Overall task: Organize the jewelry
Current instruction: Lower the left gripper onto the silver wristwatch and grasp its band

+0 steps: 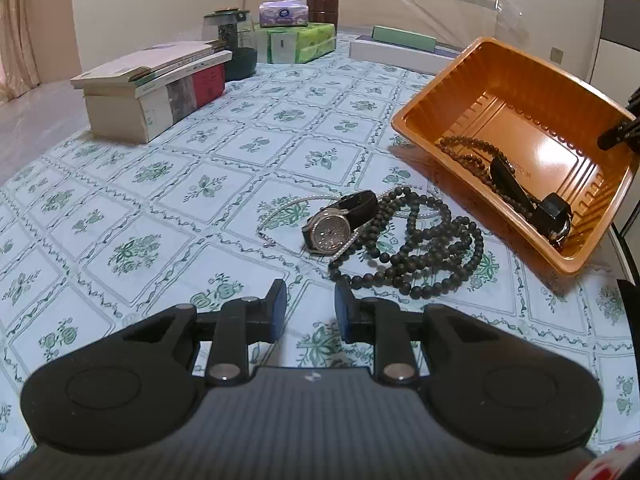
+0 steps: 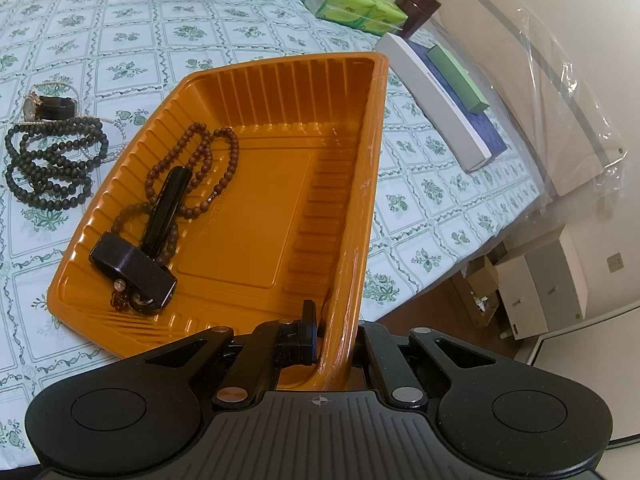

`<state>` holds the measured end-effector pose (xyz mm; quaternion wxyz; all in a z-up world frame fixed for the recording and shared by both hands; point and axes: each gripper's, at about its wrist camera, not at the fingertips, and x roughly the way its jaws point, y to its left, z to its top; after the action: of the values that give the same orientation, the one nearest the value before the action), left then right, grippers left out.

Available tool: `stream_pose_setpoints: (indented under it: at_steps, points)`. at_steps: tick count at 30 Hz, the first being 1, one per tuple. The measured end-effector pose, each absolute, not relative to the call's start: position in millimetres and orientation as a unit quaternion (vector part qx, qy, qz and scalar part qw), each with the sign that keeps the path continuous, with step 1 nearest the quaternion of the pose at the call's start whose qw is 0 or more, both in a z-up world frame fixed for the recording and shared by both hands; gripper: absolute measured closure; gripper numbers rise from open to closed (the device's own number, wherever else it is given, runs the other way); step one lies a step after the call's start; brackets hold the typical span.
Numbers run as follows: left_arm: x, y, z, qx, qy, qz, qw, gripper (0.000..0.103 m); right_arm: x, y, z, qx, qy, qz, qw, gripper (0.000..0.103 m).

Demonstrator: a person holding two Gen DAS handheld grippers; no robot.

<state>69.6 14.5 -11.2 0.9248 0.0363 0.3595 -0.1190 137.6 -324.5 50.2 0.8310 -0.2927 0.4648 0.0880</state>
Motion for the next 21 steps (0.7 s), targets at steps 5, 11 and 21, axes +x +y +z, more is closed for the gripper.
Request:
stream_pose_setpoints:
  at_steps: [5,11,21]
  points:
    - [77.1,4.8,-13.8,0.055,0.356,-0.125,0.924,0.08,137.6,-324.4,50.1,-0.293,0.465,0.088,0.831,0.1]
    - [85.0,-10.2,-13.9,0.086,0.348,-0.141,0.923,0.08,137.6,-324.3,50.2,-0.293,0.465,0.088,0.831,0.099]
    - [115.2,-20.5,-11.9,0.105,0.34,-0.136,0.925,0.076,137.6,-324.1,50.6,-0.293,0.465,0.088,0.831,0.099]
